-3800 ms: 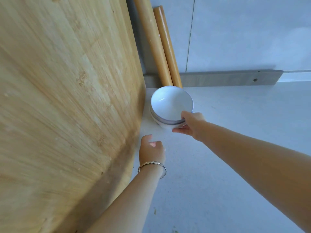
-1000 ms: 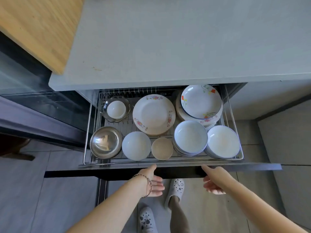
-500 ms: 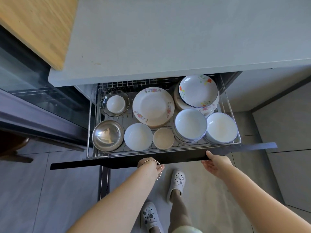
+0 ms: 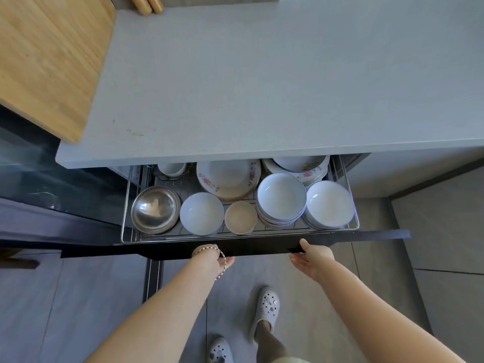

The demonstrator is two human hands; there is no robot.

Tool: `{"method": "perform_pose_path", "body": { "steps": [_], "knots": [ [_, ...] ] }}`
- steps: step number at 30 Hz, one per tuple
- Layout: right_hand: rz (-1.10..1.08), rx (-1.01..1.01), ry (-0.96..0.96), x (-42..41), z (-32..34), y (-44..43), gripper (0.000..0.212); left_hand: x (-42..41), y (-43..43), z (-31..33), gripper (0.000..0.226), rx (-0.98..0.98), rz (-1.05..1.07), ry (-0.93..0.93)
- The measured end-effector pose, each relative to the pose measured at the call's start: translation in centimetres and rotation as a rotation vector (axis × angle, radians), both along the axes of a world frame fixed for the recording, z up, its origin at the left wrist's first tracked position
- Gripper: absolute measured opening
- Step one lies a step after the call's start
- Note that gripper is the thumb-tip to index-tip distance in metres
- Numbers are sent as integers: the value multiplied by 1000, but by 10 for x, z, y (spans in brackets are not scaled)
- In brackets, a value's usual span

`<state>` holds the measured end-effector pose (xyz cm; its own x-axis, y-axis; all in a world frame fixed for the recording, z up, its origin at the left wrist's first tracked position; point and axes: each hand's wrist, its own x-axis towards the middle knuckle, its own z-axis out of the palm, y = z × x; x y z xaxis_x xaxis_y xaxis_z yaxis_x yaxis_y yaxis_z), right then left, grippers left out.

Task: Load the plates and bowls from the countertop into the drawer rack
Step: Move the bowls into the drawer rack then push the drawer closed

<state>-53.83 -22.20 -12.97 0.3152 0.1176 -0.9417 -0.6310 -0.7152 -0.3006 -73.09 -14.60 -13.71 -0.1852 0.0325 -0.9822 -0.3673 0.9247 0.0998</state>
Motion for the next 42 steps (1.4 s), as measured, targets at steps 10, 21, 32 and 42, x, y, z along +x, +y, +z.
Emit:
{"method": "perform_pose_path", "body": {
  "steps": [10,21,32,42],
  "knots": [
    [-74,86,92,24,3,78,32,16,65,10,41,169,-24,-29],
    [-249,245,91,45,6,139,34,27,138,10,39,189,81,-121],
    [-320,369,175,57,-3,173,60,31,158,12,58,393,215,-180],
    [17,351,197,72,-4,171,72,36,163,22,60,427,-75,-216]
  ]
}}
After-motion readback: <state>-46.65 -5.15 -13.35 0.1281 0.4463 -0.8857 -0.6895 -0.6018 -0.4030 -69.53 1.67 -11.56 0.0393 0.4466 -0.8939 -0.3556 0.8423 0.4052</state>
